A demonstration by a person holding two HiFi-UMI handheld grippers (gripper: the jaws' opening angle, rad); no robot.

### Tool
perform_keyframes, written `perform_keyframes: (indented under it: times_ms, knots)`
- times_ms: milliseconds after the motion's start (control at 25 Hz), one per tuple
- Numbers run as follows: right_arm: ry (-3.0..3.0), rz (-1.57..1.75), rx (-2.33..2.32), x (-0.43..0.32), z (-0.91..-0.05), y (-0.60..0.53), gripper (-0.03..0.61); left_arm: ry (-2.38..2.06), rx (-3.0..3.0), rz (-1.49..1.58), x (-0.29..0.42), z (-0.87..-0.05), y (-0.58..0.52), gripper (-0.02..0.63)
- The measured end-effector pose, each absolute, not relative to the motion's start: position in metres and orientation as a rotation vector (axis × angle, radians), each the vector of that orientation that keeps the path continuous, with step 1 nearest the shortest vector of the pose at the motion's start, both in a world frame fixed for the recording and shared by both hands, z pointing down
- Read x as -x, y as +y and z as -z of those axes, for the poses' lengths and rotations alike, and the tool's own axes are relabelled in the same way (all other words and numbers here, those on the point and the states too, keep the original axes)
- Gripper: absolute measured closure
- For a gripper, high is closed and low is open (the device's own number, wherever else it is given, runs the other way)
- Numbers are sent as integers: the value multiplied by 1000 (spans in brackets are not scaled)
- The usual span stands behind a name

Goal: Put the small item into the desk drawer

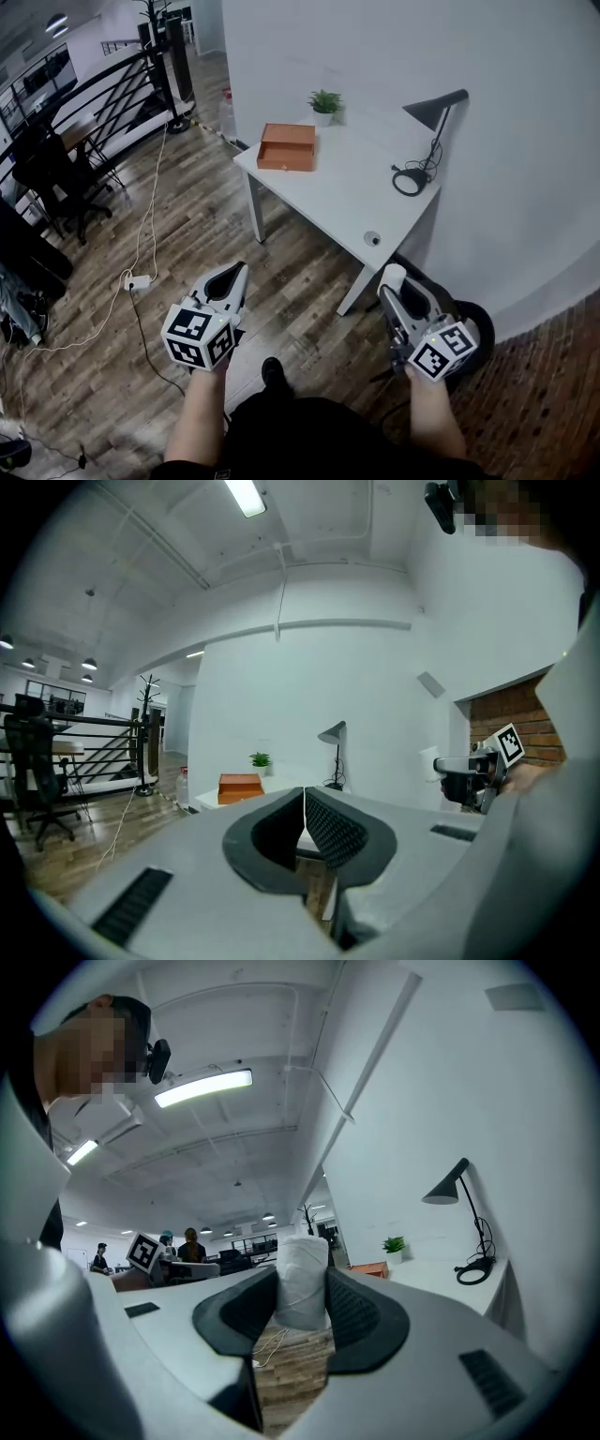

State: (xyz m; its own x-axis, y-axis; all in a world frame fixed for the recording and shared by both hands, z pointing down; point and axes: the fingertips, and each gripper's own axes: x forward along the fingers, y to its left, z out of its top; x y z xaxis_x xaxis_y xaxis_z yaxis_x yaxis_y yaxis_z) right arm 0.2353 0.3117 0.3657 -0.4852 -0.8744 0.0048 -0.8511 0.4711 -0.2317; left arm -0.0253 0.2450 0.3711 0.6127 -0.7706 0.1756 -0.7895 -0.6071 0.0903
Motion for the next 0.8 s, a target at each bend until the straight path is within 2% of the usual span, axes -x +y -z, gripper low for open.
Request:
perform_keyframes:
  times_ms: [800]
  knots:
    - [2693, 369, 1498, -121, -370, 105, 417, -1316, -2579, -154, 133, -401, 49, 600]
